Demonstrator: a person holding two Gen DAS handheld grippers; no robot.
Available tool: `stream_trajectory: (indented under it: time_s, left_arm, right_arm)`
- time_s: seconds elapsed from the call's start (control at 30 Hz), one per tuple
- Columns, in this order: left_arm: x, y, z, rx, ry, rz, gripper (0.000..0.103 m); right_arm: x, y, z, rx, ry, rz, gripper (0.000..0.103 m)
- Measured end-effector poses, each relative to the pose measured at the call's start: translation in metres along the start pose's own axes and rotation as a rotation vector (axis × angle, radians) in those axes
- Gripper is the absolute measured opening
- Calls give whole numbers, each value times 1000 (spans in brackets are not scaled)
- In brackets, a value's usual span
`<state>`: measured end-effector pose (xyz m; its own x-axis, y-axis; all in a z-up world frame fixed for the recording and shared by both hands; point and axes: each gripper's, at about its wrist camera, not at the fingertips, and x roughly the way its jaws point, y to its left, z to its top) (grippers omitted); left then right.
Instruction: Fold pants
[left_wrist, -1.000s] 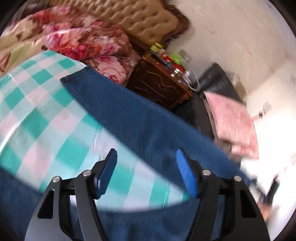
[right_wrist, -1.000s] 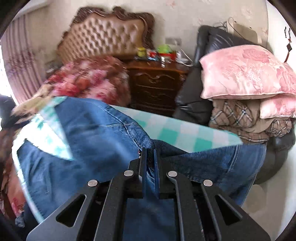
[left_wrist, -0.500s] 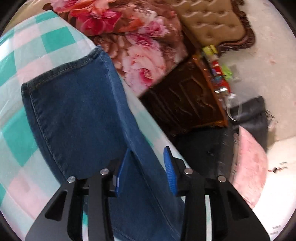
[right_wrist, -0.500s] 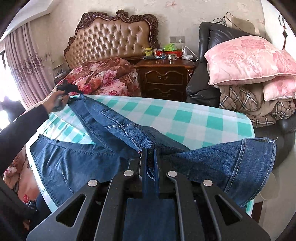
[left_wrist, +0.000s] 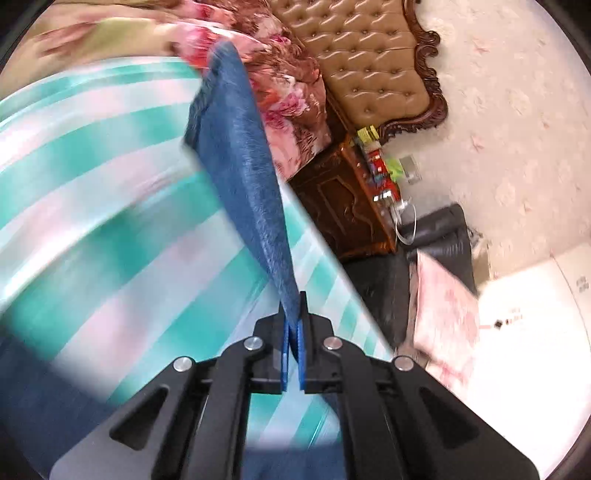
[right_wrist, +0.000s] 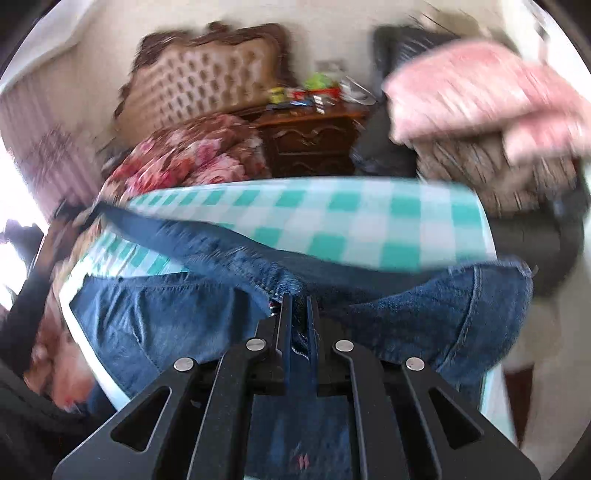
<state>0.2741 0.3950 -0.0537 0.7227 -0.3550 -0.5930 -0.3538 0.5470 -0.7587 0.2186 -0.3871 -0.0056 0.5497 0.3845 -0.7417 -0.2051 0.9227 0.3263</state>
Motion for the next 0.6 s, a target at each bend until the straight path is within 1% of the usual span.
stream_trajectory:
  time_s: [0.03,0.1,0.17,0.2,0.23,0.27,0.33,0.4,0.43,0.47,0.6]
  left_arm:
    - [-28,25,-30,-13,-3,-5,3]
    - [-52,64,-78,-28,11,27,3]
    - [-60,103,-117,-75,25,54,3]
    - [-59,118,-132,-81,38,66,3]
    - [-60,129,-140,-84,34,74,3]
    - [-60,140,-149,-99,26,62,4]
    - [-60,149,-154,-117,7,17,4]
    - [-60,149,-154,-120,-5,-13,15]
    - [-59,149,-152,-120,-7,-31,25]
    - [-59,147,-150,-118,-14,-38,30]
    - [-57,144,-149,-131,-20,-54,38]
  right_arm:
    - [2,-7,-10,41,17,5,10]
    - [11,-29,-43,184,47,-7,13]
    - [19,-46,-68,301,60,-2,13]
    - [23,-54,-80,354,62,-16,18]
    - [26,-64,-95,423,66,-21,18]
    - [27,-73,-107,494,53,5,18]
    - [21,-82,-123,592,15,44,28]
    - [12,-86,-133,641,-35,57,63]
    - [7,-88,-136,663,-63,83,69]
    - [4,-90,-137,684,-79,90,71]
    - [-3,-100,-133,747,-133,137,71]
